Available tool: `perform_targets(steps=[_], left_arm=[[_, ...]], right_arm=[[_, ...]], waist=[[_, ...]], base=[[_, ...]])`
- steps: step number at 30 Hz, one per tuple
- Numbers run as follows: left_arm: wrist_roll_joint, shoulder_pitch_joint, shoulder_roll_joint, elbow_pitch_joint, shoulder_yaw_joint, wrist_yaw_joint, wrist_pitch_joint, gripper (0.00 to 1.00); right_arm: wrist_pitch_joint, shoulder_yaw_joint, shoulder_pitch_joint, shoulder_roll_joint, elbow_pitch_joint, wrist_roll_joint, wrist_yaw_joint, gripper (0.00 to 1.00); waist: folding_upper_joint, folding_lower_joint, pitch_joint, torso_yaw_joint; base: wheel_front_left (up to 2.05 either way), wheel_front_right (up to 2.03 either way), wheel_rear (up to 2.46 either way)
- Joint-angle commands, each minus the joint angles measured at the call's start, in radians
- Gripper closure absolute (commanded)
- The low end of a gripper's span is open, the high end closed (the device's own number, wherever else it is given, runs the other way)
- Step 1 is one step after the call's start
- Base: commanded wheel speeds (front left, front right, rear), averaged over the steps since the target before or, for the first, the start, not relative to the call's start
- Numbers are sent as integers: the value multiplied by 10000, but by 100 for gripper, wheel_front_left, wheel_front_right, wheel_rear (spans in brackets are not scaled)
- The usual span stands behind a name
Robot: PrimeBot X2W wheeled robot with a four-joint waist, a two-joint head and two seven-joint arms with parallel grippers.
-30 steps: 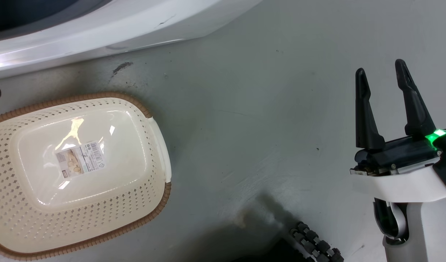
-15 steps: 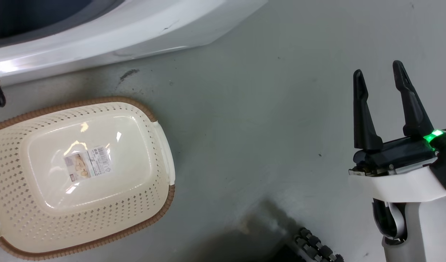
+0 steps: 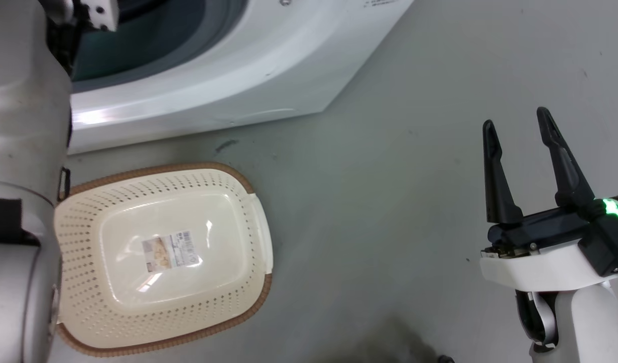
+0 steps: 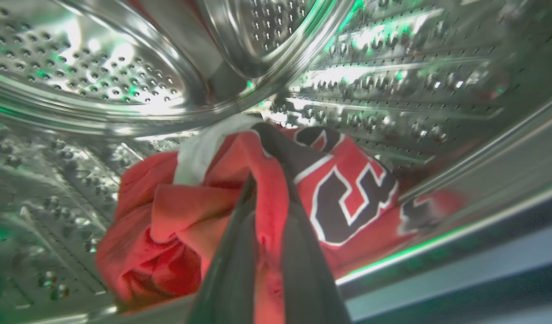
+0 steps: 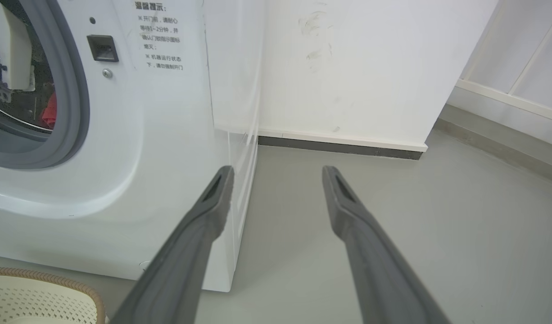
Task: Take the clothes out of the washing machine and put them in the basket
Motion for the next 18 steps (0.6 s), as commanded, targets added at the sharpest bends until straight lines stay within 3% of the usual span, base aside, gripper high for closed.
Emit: perform_targets(steps=[1,8,18], left_arm=[[-216,382,-127,-92,-104,2,-365,100],[-890,1549,-365,-490,-744,1,-1377,100],[-1914,3402,-417,-1823,-1595,1,-1982,100]], right_arm=[[-21,-1,156,9,32,-119,-7,0],[-21,-125,403,9,160,-386,-7,0],[-21,-103,1011,8,384,-658,-7,0]], waist=[[0,1,-599,468],[0,1,-1464,973],[0,1,-2896,1482]], base=[[0,0,0],[0,0,0],[0,0,0]])
